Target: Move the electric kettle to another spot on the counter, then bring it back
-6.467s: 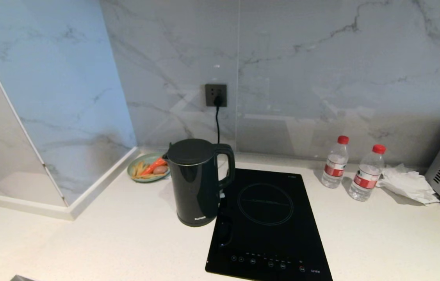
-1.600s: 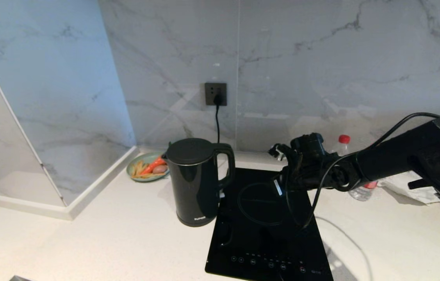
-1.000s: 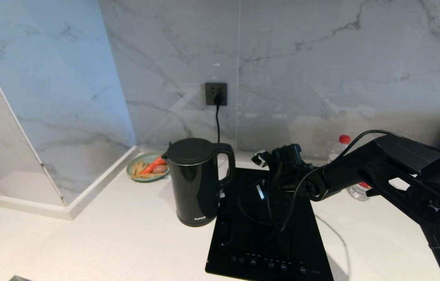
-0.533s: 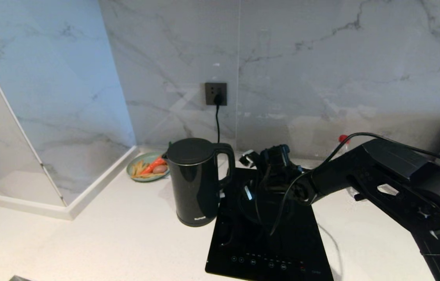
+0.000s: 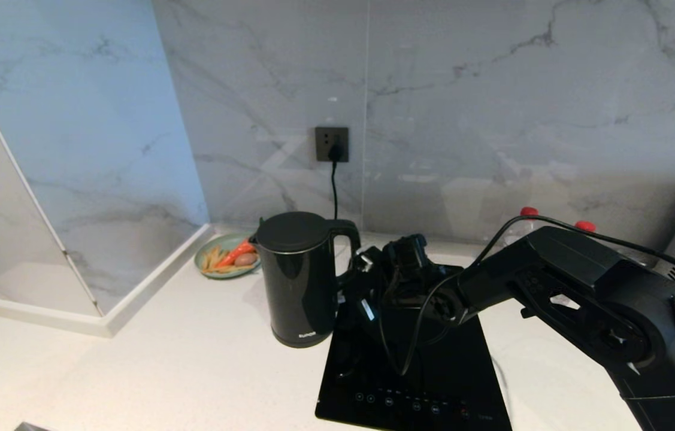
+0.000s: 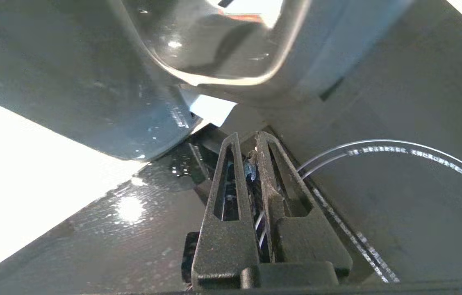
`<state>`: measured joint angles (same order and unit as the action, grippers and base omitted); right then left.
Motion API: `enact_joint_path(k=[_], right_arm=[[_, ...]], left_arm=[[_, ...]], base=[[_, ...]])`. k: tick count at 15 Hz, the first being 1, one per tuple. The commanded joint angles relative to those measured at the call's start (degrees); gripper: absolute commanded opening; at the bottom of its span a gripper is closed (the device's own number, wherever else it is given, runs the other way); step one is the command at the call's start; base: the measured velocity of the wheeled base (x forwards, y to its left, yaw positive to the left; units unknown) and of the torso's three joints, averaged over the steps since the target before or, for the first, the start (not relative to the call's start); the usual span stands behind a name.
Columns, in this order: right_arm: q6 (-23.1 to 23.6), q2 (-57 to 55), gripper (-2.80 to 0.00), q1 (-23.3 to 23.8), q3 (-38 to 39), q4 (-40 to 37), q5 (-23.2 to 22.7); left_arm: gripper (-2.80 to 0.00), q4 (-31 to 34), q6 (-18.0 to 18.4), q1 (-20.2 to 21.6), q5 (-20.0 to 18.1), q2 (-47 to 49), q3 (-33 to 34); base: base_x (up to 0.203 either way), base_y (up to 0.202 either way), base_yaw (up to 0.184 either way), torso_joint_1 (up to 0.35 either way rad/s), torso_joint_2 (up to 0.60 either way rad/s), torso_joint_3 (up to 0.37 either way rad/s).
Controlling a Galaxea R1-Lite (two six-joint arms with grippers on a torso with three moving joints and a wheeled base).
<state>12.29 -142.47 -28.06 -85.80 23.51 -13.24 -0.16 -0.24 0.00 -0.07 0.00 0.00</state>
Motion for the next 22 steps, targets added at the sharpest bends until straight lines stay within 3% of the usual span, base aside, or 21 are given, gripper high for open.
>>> enact_joint_path(k=[1,8,9,22], right_arm=[[0.94,-0.18,-2.80,0.02,-0.07,0.13,-0.11],[0.98,-1.68,-2.80,0.11,-1.92,1.20,0.15],[1.06,-1.76,0.00,0.11,-1.74,1.36,0.15],[1.07,-4.31,0.00,0.11,-2.10,6.99,1.20]], left_arm=[[-2.80,-0.02,-0.02,0.00,-0.01,-0.09,0.18],[-2.80,-0.02,-0.02,0.00,-0.01,-0.09,0.18],[-2.80,-0.02,-0.02,0.00,-0.01,-0.09,0.18],[-2.80,-0.02,-0.02,0.00,-0.01,-0.09,0.18]], base=[[0.000,0.000,0.000,0.000,0.00,0.000],[0.000,0.000,0.000,0.000,0.00,0.000],[0.000,0.000,0.000,0.000,0.00,0.000],[0.000,0.000,0.000,0.000,0.00,0.000]])
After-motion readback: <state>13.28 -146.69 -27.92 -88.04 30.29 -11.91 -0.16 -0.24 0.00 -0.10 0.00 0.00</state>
